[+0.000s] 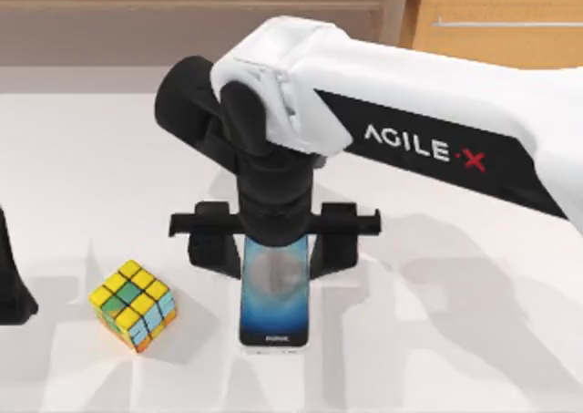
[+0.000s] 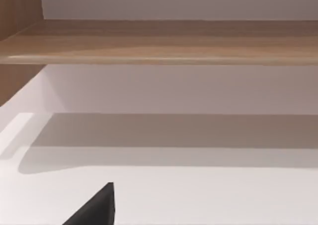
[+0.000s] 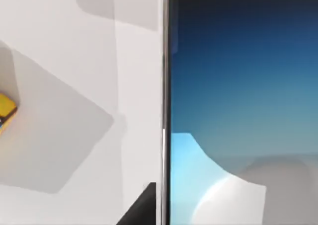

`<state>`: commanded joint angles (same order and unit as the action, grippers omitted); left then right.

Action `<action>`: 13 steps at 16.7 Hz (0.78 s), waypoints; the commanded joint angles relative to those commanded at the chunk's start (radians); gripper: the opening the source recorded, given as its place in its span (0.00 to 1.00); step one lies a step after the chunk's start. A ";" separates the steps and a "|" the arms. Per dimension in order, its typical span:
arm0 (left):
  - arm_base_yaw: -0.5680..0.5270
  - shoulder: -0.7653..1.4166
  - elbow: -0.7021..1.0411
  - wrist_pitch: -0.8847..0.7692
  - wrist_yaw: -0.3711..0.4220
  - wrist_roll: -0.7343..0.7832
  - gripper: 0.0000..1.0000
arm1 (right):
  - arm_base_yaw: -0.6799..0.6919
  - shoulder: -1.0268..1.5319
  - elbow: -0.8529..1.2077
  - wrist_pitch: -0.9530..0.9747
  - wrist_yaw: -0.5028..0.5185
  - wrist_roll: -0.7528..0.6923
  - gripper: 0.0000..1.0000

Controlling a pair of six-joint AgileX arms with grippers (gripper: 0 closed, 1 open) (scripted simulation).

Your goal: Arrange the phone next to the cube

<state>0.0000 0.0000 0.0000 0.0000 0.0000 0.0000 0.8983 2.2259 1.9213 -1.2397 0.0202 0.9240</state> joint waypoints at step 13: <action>0.000 0.000 0.000 0.000 0.000 0.000 1.00 | 0.004 -0.017 -0.054 0.114 -0.001 0.001 0.00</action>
<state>0.0000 0.0000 0.0000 0.0000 0.0000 0.0000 0.9020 2.2087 1.8675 -1.1260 0.0196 0.9255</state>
